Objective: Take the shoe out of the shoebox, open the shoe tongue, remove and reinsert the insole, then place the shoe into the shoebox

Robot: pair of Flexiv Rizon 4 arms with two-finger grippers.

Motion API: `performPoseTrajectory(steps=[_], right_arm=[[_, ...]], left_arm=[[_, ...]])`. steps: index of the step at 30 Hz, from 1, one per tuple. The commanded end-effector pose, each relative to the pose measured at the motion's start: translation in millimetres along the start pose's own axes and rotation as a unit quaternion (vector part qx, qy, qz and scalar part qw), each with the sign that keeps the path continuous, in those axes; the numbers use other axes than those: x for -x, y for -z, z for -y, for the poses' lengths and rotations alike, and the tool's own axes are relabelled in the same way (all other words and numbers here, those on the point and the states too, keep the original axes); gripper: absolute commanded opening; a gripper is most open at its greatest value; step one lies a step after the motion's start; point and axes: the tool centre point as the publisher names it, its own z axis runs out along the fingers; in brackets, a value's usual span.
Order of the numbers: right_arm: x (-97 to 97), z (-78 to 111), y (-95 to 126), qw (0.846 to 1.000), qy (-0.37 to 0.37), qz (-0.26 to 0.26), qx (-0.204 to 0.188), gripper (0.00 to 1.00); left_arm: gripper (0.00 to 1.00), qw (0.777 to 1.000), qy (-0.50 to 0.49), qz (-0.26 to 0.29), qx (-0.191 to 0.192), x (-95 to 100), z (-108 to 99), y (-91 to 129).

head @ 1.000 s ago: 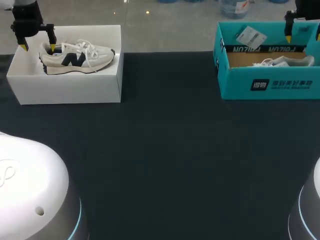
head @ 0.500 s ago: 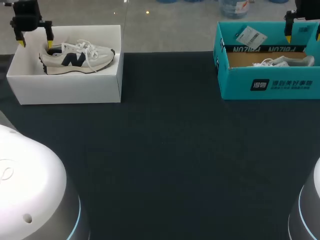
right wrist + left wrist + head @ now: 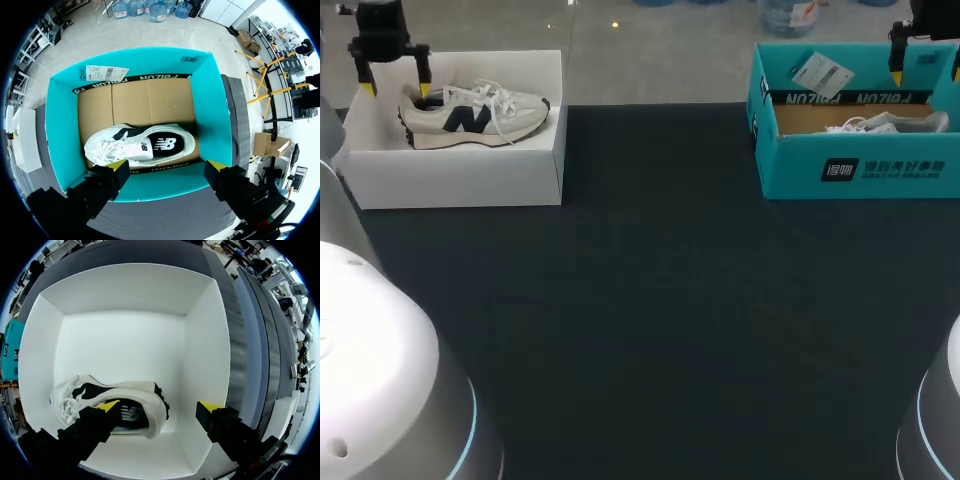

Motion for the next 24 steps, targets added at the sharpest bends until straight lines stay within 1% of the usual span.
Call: performPoseTrajectory(steps=[1,6,10,24], right_arm=[[0.2,1.0,0,1.0,0.0,0.0,0.001,1.0],[0.2,1.0,0,1.0,0.0,0.0,0.001,1.0],[0.2,1.0,0,1.0,0.0,0.0,0.001,1.0],[0.2,1.0,0,1.0,0.0,0.0,0.001,1.0]], left_arm=[[1.0,0.999,-0.001,0.0,-0.046,0.4,-13,-14],[1.0,0.999,-0.001,0.003,-0.051,0.3,-17,-23],[1.0,0.999,0.0,0.005,-0.051,-0.1,-19,-26],[1.0,0.998,0.01,0.024,-0.052,1.4,-32,-27]])
